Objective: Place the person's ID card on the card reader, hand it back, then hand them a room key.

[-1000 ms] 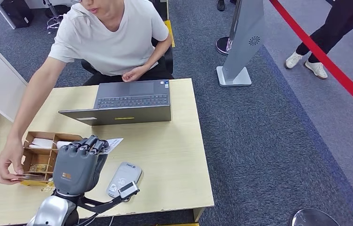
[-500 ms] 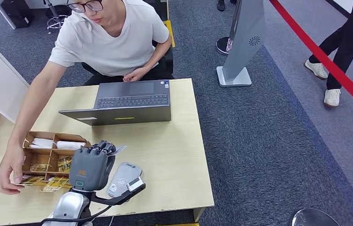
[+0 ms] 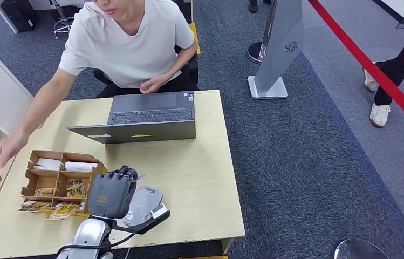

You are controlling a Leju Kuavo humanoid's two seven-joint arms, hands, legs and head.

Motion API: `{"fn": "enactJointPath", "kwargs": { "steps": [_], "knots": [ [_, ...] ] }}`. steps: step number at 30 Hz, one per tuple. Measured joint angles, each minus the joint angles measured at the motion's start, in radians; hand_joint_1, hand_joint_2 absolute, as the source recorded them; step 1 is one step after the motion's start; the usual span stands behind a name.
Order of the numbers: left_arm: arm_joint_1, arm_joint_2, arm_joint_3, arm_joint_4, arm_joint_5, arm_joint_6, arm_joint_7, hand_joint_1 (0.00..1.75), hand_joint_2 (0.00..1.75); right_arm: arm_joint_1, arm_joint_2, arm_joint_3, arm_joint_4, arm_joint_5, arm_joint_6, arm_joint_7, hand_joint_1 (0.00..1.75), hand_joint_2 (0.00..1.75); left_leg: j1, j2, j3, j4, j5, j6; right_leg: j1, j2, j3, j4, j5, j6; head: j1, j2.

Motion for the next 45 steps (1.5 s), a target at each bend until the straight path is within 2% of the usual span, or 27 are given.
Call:
{"fn": "enactJointPath", "kwargs": {
  "steps": [7, 17, 28, 45],
  "knots": [
    [-0.003, -0.019, 0.000, 0.055, -0.008, 0.000, 0.002, 1.75, 1.75, 0.000, 0.000, 0.004, 0.000, 0.000, 0.000, 0.005, 0.00, 1.75, 0.000, 0.000, 0.000, 0.000, 0.000, 0.000, 0.000, 0.000, 0.000, 0.000, 0.000, 0.000, 0.000, 0.000],
    [0.016, -0.026, 0.000, 0.058, -0.025, -0.047, 0.002, 1.75, 1.75, 0.001, 0.000, 0.005, 0.000, -0.010, -0.001, 0.006, 0.00, 1.75, 0.000, 0.000, 0.000, 0.000, 0.000, 0.000, 0.000, 0.000, 0.000, 0.000, 0.000, 0.000, 0.000, 0.000],
    [0.075, -0.029, 0.000, 0.012, -0.041, -0.059, 0.010, 1.75, 1.75, 0.005, 0.002, 0.005, 0.000, -0.024, -0.006, 0.007, 0.00, 1.75, 0.000, 0.000, 0.000, 0.000, 0.000, 0.000, 0.000, 0.000, 0.000, 0.000, 0.000, 0.000, 0.000, 0.000],
    [0.083, -0.029, 0.000, -0.008, -0.040, -0.082, 0.013, 1.75, 1.75, 0.005, 0.003, 0.005, 0.000, -0.026, -0.008, 0.007, 0.00, 1.75, 0.000, 0.000, 0.000, 0.000, 0.000, 0.001, 0.000, 0.000, 0.000, 0.000, 0.000, 0.000, 0.000, 0.000]
  ]
}}
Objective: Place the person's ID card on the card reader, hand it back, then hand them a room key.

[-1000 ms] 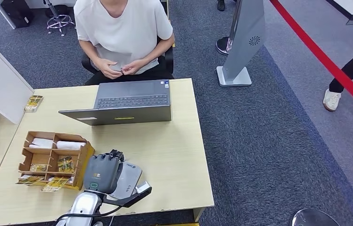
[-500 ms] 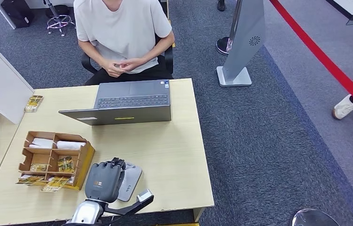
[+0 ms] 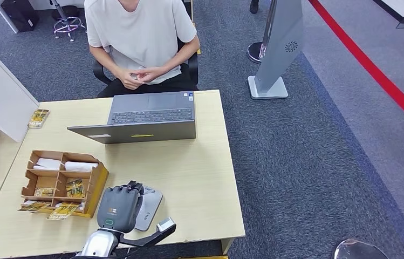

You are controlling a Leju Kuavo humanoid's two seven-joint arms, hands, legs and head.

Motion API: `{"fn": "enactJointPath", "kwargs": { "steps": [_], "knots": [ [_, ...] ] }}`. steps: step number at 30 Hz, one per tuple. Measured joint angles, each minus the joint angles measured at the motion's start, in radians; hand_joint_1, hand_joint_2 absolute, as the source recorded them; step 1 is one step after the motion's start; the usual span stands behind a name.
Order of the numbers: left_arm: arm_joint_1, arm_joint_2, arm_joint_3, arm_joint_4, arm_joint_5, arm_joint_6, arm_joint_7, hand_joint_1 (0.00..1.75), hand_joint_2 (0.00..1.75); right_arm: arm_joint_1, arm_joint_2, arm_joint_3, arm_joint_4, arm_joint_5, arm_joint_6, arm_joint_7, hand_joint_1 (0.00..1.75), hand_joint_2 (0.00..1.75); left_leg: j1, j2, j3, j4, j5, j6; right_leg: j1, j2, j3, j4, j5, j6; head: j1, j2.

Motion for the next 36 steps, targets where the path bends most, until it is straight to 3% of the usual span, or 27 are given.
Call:
{"fn": "enactJointPath", "kwargs": {
  "steps": [36],
  "knots": [
    [0.011, -0.010, 0.000, 0.056, 0.012, -0.012, 0.042, 1.75, 1.75, 0.000, 0.000, 0.000, 0.000, 0.008, -0.002, 0.003, 0.00, 1.75, 0.000, 0.000, 0.000, 0.000, 0.000, 0.000, 0.000, 0.000, 0.000, 0.000, 0.000, 0.000, 0.000, 0.000]
  ]
}}
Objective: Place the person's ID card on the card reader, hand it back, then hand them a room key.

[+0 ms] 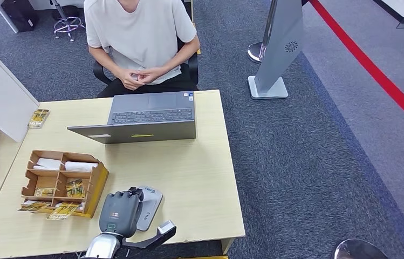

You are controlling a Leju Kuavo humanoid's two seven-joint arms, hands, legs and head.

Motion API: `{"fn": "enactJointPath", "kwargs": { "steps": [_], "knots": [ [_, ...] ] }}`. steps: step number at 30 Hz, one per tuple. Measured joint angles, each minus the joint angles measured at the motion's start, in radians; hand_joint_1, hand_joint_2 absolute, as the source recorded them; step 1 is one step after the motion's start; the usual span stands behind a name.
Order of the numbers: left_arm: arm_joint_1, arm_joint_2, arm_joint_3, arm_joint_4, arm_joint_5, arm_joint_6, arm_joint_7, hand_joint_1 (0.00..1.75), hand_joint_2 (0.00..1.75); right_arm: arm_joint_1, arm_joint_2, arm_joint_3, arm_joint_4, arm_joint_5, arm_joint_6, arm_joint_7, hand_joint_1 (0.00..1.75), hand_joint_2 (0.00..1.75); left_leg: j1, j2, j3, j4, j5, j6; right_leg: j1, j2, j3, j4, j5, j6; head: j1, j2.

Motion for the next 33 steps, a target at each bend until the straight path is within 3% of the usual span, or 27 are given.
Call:
{"fn": "enactJointPath", "kwargs": {
  "steps": [18, 28, 33],
  "knots": [
    [-0.006, -0.005, 0.000, 0.019, 0.015, 0.012, 0.005, 1.75, 1.75, 0.000, 0.000, 0.000, 0.000, 0.007, 0.001, 0.006, 0.00, 1.75, 0.000, 0.000, 0.000, 0.000, 0.000, 0.000, 0.000, 0.000, 0.000, 0.000, 0.000, 0.000, 0.000, 0.000],
    [-0.114, 0.015, 0.018, -0.071, 0.031, -0.008, -0.016, 1.75, 1.75, -0.001, 0.000, 0.000, 0.000, 0.008, 0.003, -0.012, 0.00, 1.75, 0.000, -0.001, 0.000, 0.000, 0.001, 0.000, 0.000, -0.001, 0.001, 0.000, 0.000, 0.000, 0.000, 0.000],
    [-0.129, 0.023, 0.019, -0.105, 0.033, -0.010, -0.021, 1.75, 1.75, -0.001, 0.000, 0.000, 0.000, 0.008, 0.003, -0.012, 0.00, 1.75, 0.000, -0.001, 0.000, 0.000, 0.001, 0.000, 0.000, -0.001, 0.001, 0.000, 0.000, 0.000, 0.000, 0.000]
  ]
}}
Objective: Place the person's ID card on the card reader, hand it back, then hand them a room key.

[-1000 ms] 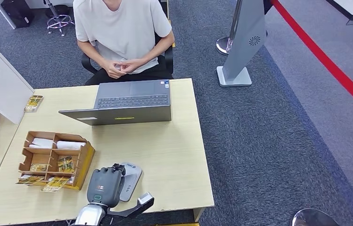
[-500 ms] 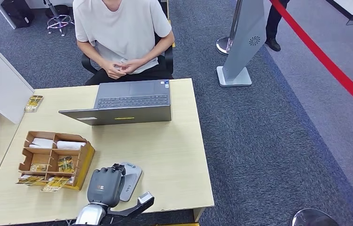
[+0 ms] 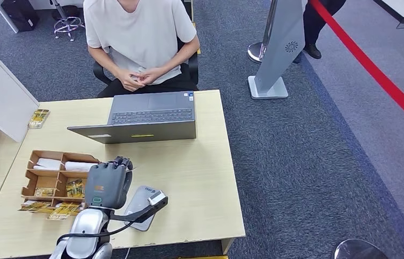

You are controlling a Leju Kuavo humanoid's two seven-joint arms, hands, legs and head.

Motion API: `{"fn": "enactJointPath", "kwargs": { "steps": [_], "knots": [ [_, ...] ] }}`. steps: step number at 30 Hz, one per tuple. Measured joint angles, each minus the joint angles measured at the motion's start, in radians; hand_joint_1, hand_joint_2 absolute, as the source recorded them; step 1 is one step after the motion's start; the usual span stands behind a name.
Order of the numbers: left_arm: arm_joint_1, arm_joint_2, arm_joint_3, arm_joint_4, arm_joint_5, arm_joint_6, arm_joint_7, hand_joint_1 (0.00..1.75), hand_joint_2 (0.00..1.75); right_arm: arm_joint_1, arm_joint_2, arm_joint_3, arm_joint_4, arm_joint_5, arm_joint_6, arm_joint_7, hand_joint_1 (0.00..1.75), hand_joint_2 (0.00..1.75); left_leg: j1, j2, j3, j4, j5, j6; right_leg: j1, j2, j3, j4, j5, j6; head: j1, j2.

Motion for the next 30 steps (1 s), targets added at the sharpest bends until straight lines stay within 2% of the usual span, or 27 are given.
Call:
{"fn": "enactJointPath", "kwargs": {
  "steps": [9, 17, 23, 30],
  "knots": [
    [-0.023, 0.011, 0.000, -0.031, -0.003, 0.004, 0.000, 1.75, 1.75, 0.000, 0.000, 0.000, 0.000, 0.000, 0.000, -0.004, 0.00, 1.75, 0.000, 0.000, 0.000, 0.000, 0.000, 0.000, 0.000, 0.000, 0.000, 0.000, 0.000, 0.000, 0.000, 0.000],
    [-0.170, 0.040, 0.000, -0.118, -0.001, -0.032, 0.001, 1.75, 1.75, -0.001, 0.000, 0.004, 0.000, 0.008, 0.004, -0.013, 0.00, 1.75, 0.000, 0.000, 0.000, 0.000, 0.002, 0.001, 0.000, -0.001, 0.000, 0.000, 0.001, 0.000, 0.000, 0.000],
    [-0.278, 0.067, 0.004, -0.134, 0.001, -0.033, 0.007, 1.75, 1.75, -0.002, 0.002, 0.016, 0.000, 0.017, 0.006, -0.016, 0.00, 1.75, 0.000, -0.001, 0.000, 0.000, 0.002, 0.001, 0.000, 0.000, 0.000, 0.000, 0.001, 0.000, 0.000, 0.000],
    [-0.317, 0.081, 0.008, -0.134, 0.002, -0.033, 0.008, 1.75, 1.75, -0.002, 0.005, 0.017, 0.000, 0.018, 0.006, -0.016, 0.00, 1.75, 0.000, -0.001, 0.000, 0.000, 0.002, 0.001, 0.000, 0.000, 0.000, 0.000, 0.001, 0.000, 0.000, 0.000]
  ]
}}
